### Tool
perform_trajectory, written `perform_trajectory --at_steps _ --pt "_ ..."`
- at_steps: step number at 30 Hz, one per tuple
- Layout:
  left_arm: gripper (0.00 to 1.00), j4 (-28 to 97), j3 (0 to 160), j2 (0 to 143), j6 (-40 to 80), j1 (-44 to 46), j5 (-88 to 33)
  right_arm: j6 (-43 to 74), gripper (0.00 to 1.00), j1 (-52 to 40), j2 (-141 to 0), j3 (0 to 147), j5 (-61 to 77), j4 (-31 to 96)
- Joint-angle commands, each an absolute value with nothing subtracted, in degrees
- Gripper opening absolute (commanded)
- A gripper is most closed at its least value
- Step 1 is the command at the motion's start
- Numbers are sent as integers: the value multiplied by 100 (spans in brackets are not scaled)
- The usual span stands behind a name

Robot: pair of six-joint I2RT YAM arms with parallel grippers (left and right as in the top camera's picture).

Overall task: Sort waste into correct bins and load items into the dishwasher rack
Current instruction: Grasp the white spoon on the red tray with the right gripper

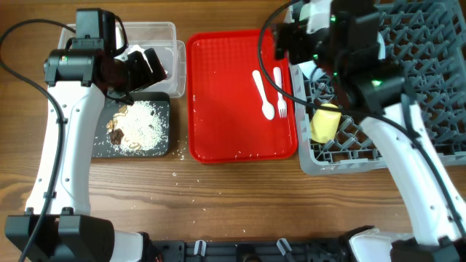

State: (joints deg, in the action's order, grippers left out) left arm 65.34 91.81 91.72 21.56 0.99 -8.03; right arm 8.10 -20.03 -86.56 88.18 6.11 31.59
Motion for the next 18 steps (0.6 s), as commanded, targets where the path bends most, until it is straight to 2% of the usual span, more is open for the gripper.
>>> perform_trajectory --at_steps 1,4,5,12,16,18 --pt "100 6519 9172 9174 2106 62 -829 1369 86 -2344 -9738 8676 1302 3785" --pt "100 6519 9172 9174 2106 62 -829 1411 85 -2443 -10674 8676 746 4265" --pt "100 6519 9172 9174 2106 62 -829 1424 76 -2440 -11089 8676 576 4342" --pt "100 6519 9172 9174 2106 62 -829 1721 52 -2436 -12363 8665 71 4351" --pt "100 6519 9172 9174 2106 62 -829 1826 49 -2436 -12484 8665 -84 4311" --pt "100 6519 9172 9174 2106 62 -829 1846 36 -2438 -12495 8646 128 4429"
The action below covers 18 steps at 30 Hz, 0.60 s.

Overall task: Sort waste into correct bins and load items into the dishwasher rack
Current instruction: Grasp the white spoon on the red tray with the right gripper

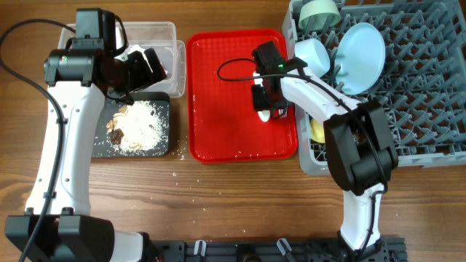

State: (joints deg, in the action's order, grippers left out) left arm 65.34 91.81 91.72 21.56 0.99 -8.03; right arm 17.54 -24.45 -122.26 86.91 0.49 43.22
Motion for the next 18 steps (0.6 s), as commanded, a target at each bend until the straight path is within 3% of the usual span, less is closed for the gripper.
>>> perform_trajectory --at_steps 1,8,15,16,18 --pt "100 6519 9172 9174 2106 62 -829 1846 33 -2438 -12495 8597 349 4453" --pt "100 6519 9172 9174 2106 62 -829 1992 18 -2436 -12488 8506 913 4759" --pt "100 6519 9172 9174 2106 62 -829 1953 18 -2436 -12040 8799 910 5290" --pt "100 6519 9172 9174 2106 62 -829 1953 24 -2436 -11977 8799 910 5411" --pt "100 6519 9172 9174 2106 62 -829 1955 25 -2436 -11950 8788 908 5852"
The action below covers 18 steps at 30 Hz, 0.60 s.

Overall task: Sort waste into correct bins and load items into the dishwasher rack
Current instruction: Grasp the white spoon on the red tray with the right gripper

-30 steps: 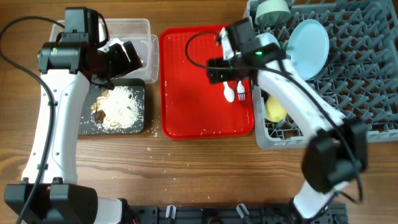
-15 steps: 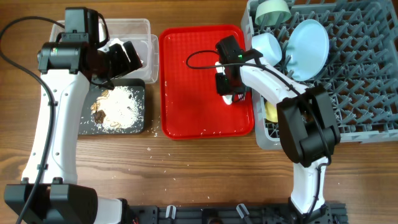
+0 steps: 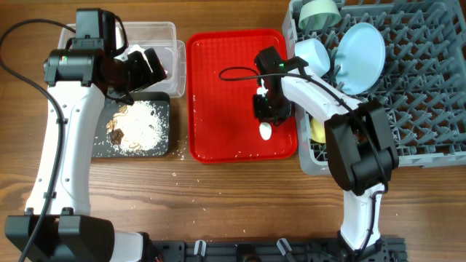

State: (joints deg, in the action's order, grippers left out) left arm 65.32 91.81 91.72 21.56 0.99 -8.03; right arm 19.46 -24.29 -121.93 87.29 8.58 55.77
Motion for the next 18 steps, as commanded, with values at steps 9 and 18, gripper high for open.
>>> perform_trajectory --at_steps 9,18 --pt "100 6519 9172 9174 2106 62 -829 2099 43 -2436 -11959 8263 908 5787" --pt "100 6519 9172 9174 2106 62 -829 2261 5 -2436 -11957 8114 915 5645"
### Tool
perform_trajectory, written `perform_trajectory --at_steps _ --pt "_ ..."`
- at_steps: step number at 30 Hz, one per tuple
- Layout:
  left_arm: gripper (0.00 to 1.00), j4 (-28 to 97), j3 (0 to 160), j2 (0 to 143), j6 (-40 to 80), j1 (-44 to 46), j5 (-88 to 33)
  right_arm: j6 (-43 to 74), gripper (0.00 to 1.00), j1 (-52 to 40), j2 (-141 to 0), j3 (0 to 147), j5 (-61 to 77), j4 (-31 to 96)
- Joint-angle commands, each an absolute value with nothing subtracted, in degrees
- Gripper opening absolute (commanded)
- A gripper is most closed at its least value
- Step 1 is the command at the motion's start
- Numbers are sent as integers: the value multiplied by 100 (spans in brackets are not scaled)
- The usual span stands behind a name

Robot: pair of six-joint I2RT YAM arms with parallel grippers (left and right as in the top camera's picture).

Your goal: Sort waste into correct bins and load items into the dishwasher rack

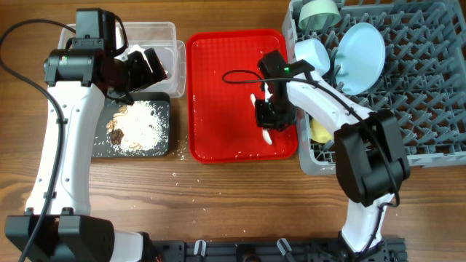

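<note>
On the red tray [218, 109], my right gripper [266, 116] sits low over a white spoon [267, 137]. The spoon's bowl pokes out toward the front and its handle tip shows behind the gripper. The gripper looks shut on the spoon's middle, though its fingers are hidden from above. The white fork is hidden under the right arm. The grey dishwasher rack [408, 138] stands to the right. My left gripper [145, 67] hangs over the edge between the clear bins [156, 35] and the black tray of food scraps [138, 127]. Its jaws cannot be made out.
The rack holds a green bowl [318, 10], a white cup [309, 51], a light blue plate [362, 47] and a yellow item [317, 131] at its front left. Crumbs lie on the wooden table [218, 196] in front of the trays.
My right gripper and the spoon have shifted slightly toward the tray's front edge. The left arm has not moved.
The spoon and fork first lay side by side at the tray's right, with my right arm high over the rack. Then my right gripper was down on the spoon. At each later moment gripper and spoon stood nearer the tray's front. The left arm stayed put.
</note>
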State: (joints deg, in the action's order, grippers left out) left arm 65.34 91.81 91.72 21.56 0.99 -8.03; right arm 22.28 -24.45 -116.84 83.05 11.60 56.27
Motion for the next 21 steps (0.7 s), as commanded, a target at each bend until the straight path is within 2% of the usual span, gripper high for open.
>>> perform_trajectory --at_steps 1,5,10,17,21 --pt "100 6519 9172 9174 2106 62 -829 2261 4 -2436 -11957 8114 917 5649" --pt "100 6519 9172 9174 2106 62 -829 2064 4 -2436 -11878 8241 873 5627" --pt "100 6519 9172 9174 2106 62 -829 1634 4 -2436 -10822 8567 331 5559" --pt "100 6519 9172 9174 2106 62 -829 1400 4 -2427 -10339 8641 281 5529" --pt "100 6519 9172 9174 2106 62 -829 1457 4 -1728 -9347 8794 255 5787"
